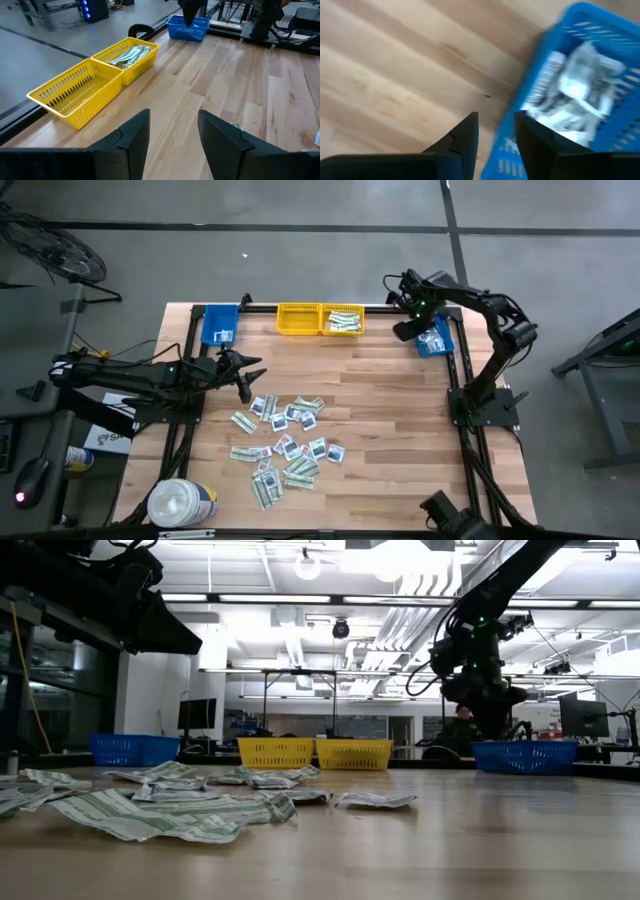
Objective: Pick & Place First Aid Supplies
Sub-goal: Put the blue alcohol pad into the left blue bin
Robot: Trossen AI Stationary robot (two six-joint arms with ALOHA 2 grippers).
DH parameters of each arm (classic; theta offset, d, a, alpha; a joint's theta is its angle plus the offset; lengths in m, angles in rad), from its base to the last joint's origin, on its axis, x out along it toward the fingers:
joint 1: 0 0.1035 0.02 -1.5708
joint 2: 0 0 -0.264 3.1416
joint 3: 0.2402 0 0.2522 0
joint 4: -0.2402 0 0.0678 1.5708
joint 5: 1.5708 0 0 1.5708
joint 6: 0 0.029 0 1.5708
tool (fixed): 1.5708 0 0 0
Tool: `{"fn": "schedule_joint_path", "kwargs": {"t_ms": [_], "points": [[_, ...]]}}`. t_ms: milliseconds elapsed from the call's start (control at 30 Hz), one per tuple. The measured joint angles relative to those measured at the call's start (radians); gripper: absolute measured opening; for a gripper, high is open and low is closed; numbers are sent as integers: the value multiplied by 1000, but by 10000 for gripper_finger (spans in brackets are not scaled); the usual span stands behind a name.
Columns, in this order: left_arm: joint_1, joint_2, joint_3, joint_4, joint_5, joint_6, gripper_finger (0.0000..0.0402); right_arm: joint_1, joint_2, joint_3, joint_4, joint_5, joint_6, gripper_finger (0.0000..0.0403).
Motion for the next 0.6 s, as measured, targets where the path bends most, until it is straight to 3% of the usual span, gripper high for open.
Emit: {"fn": "schedule_joint_path", "kwargs": {"t_ms": [433, 600], "points": [[0, 0, 0, 0, 0, 0, 165, 53, -130, 0, 2, -47, -39, 117], [0, 0, 0, 0, 0, 0, 165, 151, -195, 0, 10, -136, -41, 118]]}}
